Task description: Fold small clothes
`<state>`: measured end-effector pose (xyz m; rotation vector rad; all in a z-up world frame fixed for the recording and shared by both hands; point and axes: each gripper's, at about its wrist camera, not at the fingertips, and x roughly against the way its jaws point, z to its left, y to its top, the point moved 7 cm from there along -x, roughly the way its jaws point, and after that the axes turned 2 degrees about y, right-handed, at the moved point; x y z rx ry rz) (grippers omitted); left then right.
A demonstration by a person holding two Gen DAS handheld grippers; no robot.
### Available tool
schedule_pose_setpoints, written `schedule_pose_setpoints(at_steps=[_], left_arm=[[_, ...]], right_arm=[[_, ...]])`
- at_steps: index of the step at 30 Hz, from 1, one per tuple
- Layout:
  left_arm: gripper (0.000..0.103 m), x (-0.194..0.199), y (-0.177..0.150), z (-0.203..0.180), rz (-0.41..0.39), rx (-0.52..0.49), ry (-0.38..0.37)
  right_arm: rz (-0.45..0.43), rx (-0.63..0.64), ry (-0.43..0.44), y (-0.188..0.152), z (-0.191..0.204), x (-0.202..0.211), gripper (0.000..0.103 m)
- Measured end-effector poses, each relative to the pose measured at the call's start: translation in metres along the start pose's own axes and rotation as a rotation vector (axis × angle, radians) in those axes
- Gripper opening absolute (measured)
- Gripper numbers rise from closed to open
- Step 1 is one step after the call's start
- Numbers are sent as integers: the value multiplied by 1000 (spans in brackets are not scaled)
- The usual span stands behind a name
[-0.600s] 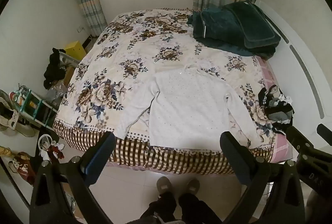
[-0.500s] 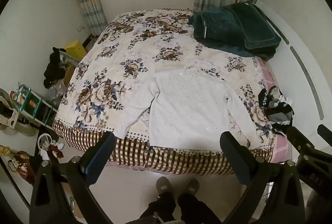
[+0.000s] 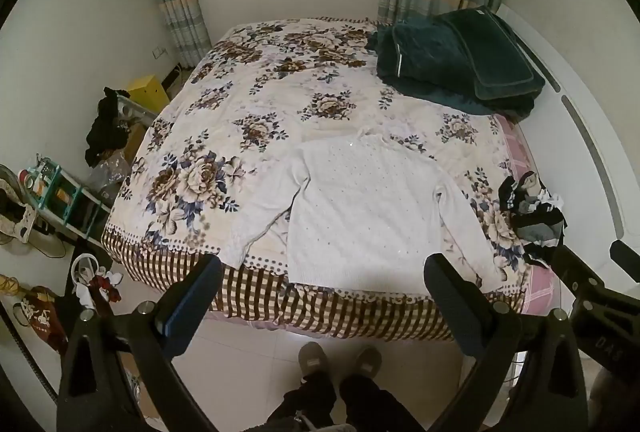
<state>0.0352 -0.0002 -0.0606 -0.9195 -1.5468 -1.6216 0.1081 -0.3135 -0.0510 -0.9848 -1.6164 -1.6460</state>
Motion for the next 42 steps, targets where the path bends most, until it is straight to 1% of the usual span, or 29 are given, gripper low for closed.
schedule_pose_setpoints(at_steps=[12,13,18,19,24,25,27,28,30,32,34,35,38,39,42], left_arm=[[103,2,4,-6,-5,-14,-6],[103,1,4,-5,-3,-1,-3],[103,0,5,-9,-4,-5,-4],[103,1,4,-5,-3,-1,-4],[103,-1,11,-9,-6,2,0],[103,-1,12,-9,-7,2,-1],[103,-2,14,-11,-8,1,-1],[103,1,9,-11,-5,0,-1],[103,1,9,-11,-4,2,-2],[103,7,26,-20,0,-2,-2],[103,8,31,-23,-1,-1,-3],[103,6,25,-20,-4,0,-3],[103,6,25,-20,-3,2,-5],[103,6,23,-19,-5,2,-3],[103,6,23,-19,-5,0,-3]], right_arm=[[-3,1,2,6,1,3,103],[-3,0,2,6,2,3,103],[-4,1,2,6,1,4,103],[-4,1,2,6,2,4,103],[-6,0,3,5,-1,5,103],[-6,0,2,9,5,7,103],[-7,-1,4,9,5,8,103],[-8,-1,3,10,6,8,103],[-6,-1,5,10,5,9,103],[-8,-1,4,8,5,9,103],[-9,-1,6,7,4,8,103],[-10,-1,7,6,2,7,103],[-10,0,8,10,6,11,103],[-10,5,10,24,19,21,103],[-11,6,11,25,21,24,103]])
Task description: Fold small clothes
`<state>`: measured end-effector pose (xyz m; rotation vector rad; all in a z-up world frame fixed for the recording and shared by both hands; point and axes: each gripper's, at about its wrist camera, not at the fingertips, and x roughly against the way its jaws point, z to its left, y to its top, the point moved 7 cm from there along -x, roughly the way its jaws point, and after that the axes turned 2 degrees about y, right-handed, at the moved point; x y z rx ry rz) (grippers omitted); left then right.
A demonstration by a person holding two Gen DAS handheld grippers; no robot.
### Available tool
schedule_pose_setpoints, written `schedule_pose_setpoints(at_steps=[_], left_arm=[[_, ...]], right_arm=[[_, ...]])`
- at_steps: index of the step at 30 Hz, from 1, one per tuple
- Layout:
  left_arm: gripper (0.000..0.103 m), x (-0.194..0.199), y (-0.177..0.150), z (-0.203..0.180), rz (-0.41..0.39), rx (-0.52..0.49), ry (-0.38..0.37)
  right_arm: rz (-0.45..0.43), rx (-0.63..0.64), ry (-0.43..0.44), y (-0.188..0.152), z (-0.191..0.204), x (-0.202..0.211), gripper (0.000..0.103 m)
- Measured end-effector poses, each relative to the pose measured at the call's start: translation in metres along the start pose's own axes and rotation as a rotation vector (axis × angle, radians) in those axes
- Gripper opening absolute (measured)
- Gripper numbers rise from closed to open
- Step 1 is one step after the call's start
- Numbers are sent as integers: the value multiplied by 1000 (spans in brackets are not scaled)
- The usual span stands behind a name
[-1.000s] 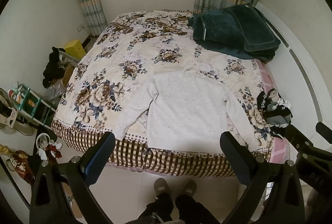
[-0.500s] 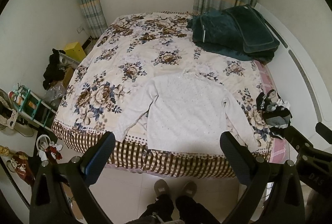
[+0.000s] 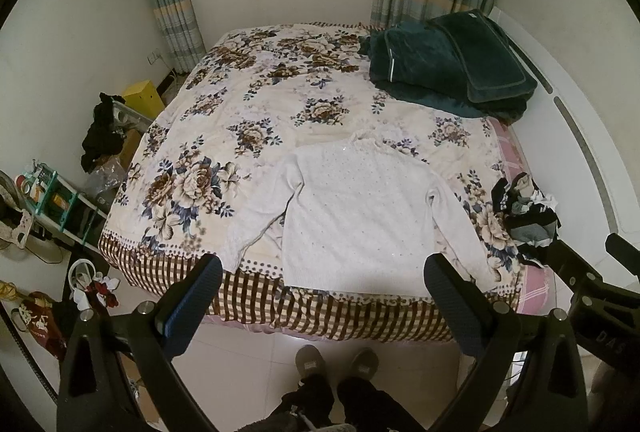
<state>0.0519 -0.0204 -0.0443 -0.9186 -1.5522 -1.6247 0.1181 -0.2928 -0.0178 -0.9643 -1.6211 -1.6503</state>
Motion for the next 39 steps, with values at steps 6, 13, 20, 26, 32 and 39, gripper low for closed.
schedule_pose_setpoints(at_steps=[6,13,20,26,32,39], left_arm=[[103,2,5,-5,-1,2,-6],[103,2,3,-4,-3,3,-5],[103,2,5,-5,-5,2,-6],[103,6,13,-12,-10,1,-6],[103,6,17,-15,-12,5,-5],[103,-6,22,-5,-22,0,-9]], right_arm=[[-4,-3,1,2,3,2,103],[-5,-3,2,4,6,5,103],[-7,-4,3,3,4,4,103],[-7,-5,5,7,11,7,103],[-7,-3,7,8,15,5,103],[-1,-41,11,14,23,-4,103]])
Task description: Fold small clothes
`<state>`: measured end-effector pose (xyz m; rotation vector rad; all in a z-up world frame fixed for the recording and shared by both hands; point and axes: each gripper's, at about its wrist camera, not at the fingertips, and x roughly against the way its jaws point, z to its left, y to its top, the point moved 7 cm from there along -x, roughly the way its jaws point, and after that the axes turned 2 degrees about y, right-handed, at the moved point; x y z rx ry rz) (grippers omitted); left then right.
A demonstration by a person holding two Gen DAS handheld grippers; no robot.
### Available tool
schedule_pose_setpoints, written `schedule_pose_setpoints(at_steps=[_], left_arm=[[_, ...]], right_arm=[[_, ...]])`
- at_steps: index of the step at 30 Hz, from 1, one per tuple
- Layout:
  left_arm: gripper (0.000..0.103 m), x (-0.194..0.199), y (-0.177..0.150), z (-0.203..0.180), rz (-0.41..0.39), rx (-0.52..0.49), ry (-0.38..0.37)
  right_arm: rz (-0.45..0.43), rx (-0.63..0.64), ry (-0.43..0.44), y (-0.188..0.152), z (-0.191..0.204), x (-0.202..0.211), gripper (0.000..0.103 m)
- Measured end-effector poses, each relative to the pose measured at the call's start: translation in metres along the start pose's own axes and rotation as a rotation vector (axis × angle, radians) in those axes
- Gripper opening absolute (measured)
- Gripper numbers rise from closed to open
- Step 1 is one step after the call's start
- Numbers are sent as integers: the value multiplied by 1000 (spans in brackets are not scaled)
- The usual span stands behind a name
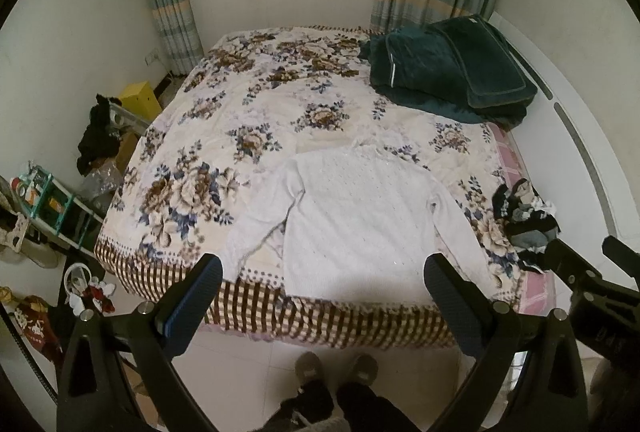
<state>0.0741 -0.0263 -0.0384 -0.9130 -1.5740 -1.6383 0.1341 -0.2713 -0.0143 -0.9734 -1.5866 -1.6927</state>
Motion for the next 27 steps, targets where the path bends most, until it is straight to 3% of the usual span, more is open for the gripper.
schedule_pose_setpoints(at_steps=[5,9,11,13,14,18,19,21,27], left_arm=[[103,-55,21,13,-67,-24,93],[103,-125,22,14,-52,-55,107],[103,-165,19,10,-30,-74,138],[103,-207,13,5,14,-89,159],[103,-222,9,5,32,-89,167],[103,-298,-8,-10,115,-94,190],[103,-311,-11,-11,135,-102,201],[103,-350,-20,-22,182,-118,227],[103,-446,-50,-40,255,-116,271]], right_arm=[[82,-155,10,2,-24,-74,103],[166,-360,0,-22,-86,-152,103],[181,-464,-7,-41,-125,-190,91],[226,-576,-35,-68,-173,-237,54],[245,-626,-48,-82,-195,-257,50],[343,-879,-64,-150,-293,-368,52],[361,-940,-47,-167,-315,-396,62],[421,-1090,-35,-211,-358,-458,66],[482,-1397,-54,-324,-424,-576,67]])
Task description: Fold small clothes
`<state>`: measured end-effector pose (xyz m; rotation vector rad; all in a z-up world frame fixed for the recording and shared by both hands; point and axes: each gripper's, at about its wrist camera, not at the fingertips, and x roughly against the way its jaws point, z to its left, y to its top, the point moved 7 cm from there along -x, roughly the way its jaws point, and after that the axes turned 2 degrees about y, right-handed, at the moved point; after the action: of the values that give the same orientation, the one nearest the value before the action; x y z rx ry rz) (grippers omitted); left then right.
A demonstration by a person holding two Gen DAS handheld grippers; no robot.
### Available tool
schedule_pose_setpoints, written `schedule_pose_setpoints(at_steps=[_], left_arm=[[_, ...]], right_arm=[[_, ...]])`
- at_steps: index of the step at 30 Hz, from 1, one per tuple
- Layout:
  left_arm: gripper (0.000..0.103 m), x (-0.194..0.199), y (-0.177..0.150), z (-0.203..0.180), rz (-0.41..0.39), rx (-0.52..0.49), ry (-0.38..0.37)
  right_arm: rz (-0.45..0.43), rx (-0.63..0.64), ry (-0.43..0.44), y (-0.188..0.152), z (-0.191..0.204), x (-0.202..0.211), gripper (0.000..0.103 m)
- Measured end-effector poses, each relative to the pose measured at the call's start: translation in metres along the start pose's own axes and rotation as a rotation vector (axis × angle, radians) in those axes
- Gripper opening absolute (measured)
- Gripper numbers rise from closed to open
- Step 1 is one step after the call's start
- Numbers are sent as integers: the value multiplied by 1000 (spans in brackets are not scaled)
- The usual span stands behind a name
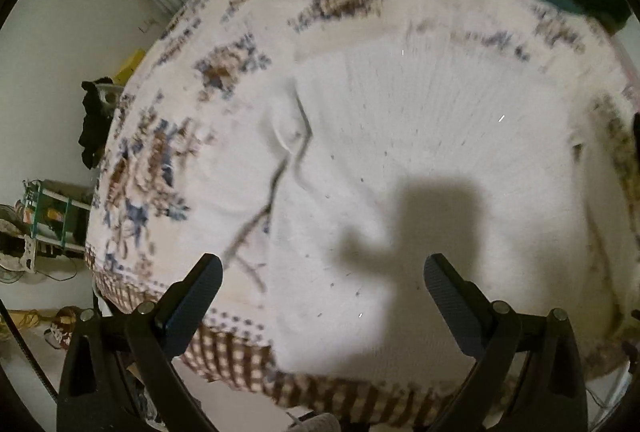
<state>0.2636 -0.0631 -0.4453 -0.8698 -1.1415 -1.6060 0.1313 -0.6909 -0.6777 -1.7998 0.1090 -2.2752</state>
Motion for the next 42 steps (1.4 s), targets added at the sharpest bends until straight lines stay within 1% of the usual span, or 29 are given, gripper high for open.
schedule_pose_setpoints(at_steps=[2,3,5,6,7,8,9,10,11,12,14,16,19,21,23,24,25,26,27,29,31,34,35,36,37,38,41,42], left_arm=[[103,-30,-2,-15,24,-7,15],[103,-43,-4,-22,36,-15,24],[103,-69,-4,-40,52,-43,45],[103,-73,-4,-45,56,-49,44],[103,-78,-2,-52,57,-51,32],[103,-83,0,-60,58,-58,21],[103,-85,3,-67,59,-68,14],[103,-87,5,-74,58,-78,4],[103,-87,8,-81,54,-87,-9],[103,-86,11,-88,47,-94,-19],[103,-83,15,-99,33,-111,-49],[103,-82,19,-112,26,-134,-67],[103,-85,22,-126,23,-161,-82],[103,-90,22,-132,28,-172,-87],[103,-94,22,-134,38,-177,-95],[103,-97,21,-135,45,-178,-99],[103,-99,20,-136,51,-181,-103],[103,-101,19,-136,55,-186,-105],[103,-103,18,-136,57,-192,-106],[103,-106,16,-135,60,-202,-109],[103,-111,14,-134,65,-206,-111],[103,-122,10,-129,81,-207,-107],[103,-124,10,-127,85,-206,-105],[103,-126,10,-125,87,-199,-104],[103,-127,10,-123,88,-193,-104],[103,-128,11,-119,90,-183,-106],[103,-126,13,-106,90,-150,-114],[103,-125,14,-100,90,-136,-119]], right_arm=[[14,-40,64,11,-5,-25,67],[11,-50,73,15,-5,-36,71],[-31,-41,70,19,-2,-39,72],[-66,-1,74,20,3,-37,59],[-76,44,76,20,8,-34,18],[-74,80,75,19,12,-30,8],[-94,118,99,21,17,-19,8],[-124,147,96,26,18,-8,8],[-159,182,83,30,20,7,8],[-210,214,69,42,22,25,8],[-272,233,43,55,27,56,8],[-329,242,-5,82,30,75,8],[-342,237,-4,119,45,82,8],[-332,247,12,138,61,74,8],[-303,260,47,146,69,69,11],[-269,255,64,150,75,57,22],[-227,224,57,154,74,45,44],[-210,188,61,157,71,39,55],[-213,138,94,158,65,35,66],[-228,84,128,161,57,29,67],[-232,37,149,158,44,17,75],[-189,-28,228,161,42,-14,75],[-212,-31,242,162,46,-18,75],[-244,-20,253,160,51,-16,70],[-277,3,268,158,62,-13,35],[-273,22,273,155,73,-12,13],[-304,98,317,134,117,16,12],[-309,129,352,122,140,32,12]])
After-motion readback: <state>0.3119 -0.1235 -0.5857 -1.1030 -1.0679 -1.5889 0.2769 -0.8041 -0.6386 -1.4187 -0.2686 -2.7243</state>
